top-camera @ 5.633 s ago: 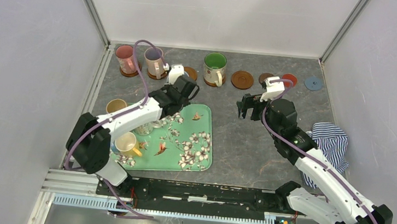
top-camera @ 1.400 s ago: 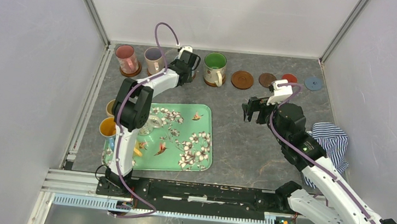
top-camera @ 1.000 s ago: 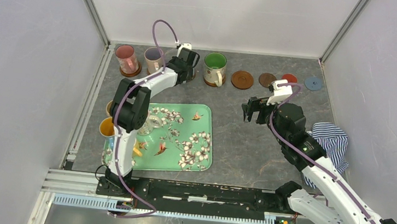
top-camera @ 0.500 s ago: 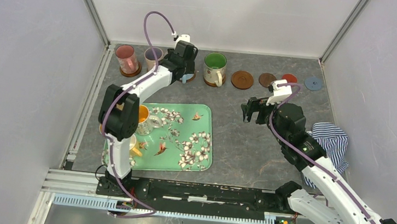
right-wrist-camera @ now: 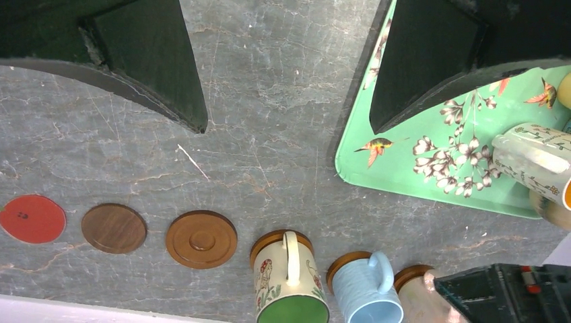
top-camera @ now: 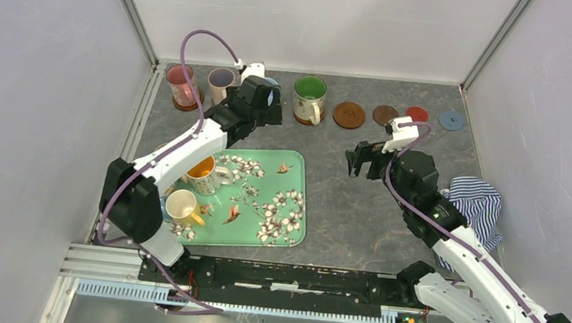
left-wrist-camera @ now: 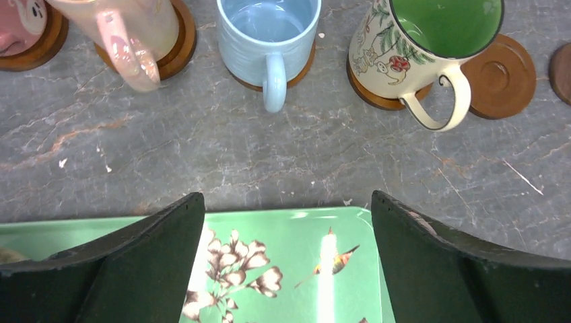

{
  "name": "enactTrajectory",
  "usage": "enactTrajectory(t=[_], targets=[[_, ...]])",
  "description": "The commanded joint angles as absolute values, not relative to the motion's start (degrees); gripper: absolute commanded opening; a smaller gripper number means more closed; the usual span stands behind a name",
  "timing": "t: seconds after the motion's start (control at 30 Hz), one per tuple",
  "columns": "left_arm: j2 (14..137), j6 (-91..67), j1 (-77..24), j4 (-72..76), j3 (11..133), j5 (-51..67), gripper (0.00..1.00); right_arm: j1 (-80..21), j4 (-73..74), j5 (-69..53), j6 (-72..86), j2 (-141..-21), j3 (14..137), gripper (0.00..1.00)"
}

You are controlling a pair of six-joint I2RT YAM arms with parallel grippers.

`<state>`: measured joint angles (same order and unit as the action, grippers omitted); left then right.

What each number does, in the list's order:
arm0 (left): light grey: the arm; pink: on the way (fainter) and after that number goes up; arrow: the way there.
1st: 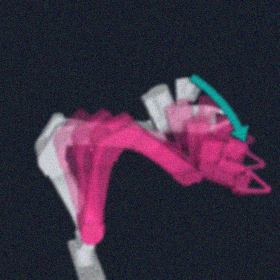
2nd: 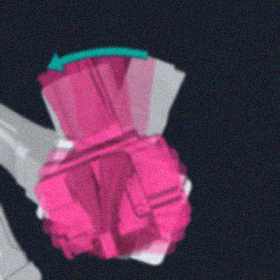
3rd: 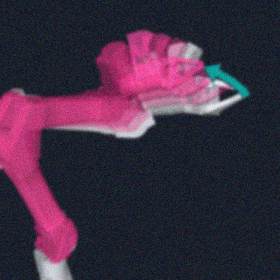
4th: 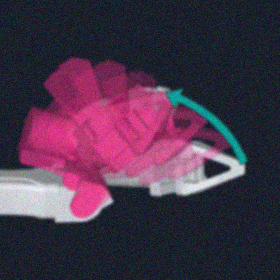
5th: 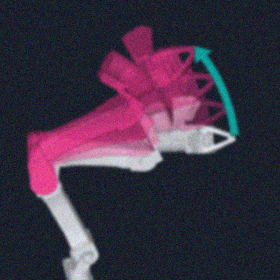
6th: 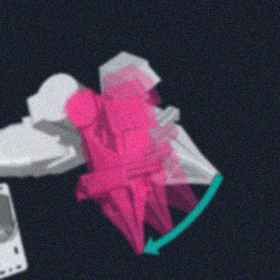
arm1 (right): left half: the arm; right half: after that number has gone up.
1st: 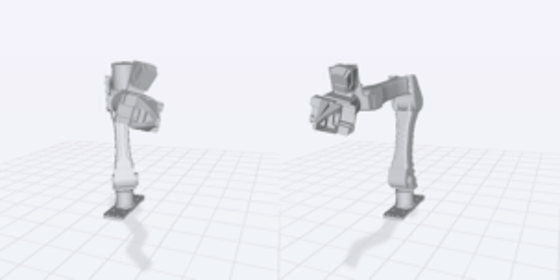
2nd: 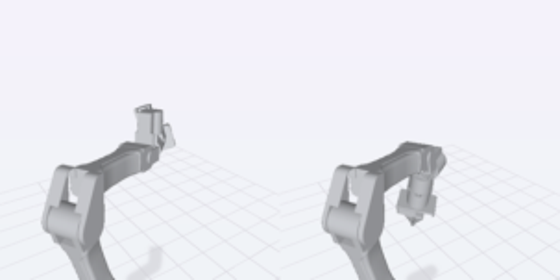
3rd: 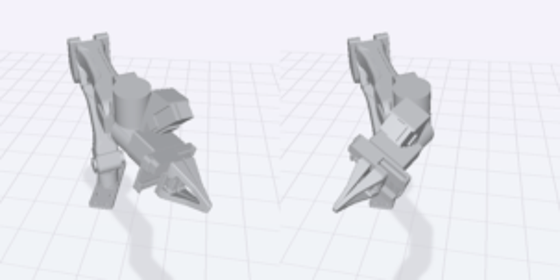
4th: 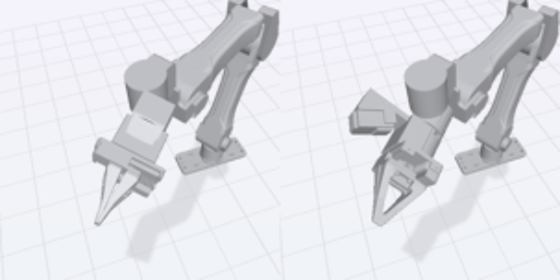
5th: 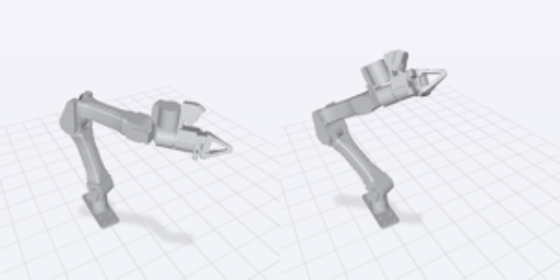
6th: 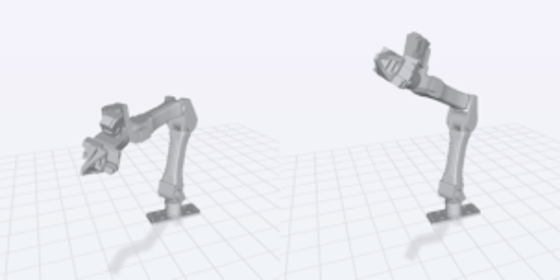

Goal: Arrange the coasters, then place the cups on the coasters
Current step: Pick up the cup from the tray.

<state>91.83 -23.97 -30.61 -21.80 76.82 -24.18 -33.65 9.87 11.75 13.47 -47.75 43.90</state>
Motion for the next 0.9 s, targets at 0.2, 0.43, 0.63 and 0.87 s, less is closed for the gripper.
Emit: enactTrajectory(t=[0.2, 0.43, 0.63, 0.87], targets=[[78.21, -35.73, -35.98, -27.49, 68.15, -28.64, 1.00, -33.83, 4.59, 11.06, 14.90, -49.16, 42.63, 0.98], [72.57, -46.12, -42.20, -31.97, 62.64, -34.74, 1.00, -33.84, 3.56, 11.58, 15.13, -50.56, 41.78, 0.98], [69.13, -60.00, -44.73, -38.13, 57.57, -40.46, 1.00, -33.79, 3.14, 12.91, 15.48, -51.01, 40.72, 0.98], [70.44, -81.14, -44.65, -52.03, 58.77, -46.94, 1.00, -33.83, 3.11, 13.54, 15.64, -51.14, 40.65, 0.98]])
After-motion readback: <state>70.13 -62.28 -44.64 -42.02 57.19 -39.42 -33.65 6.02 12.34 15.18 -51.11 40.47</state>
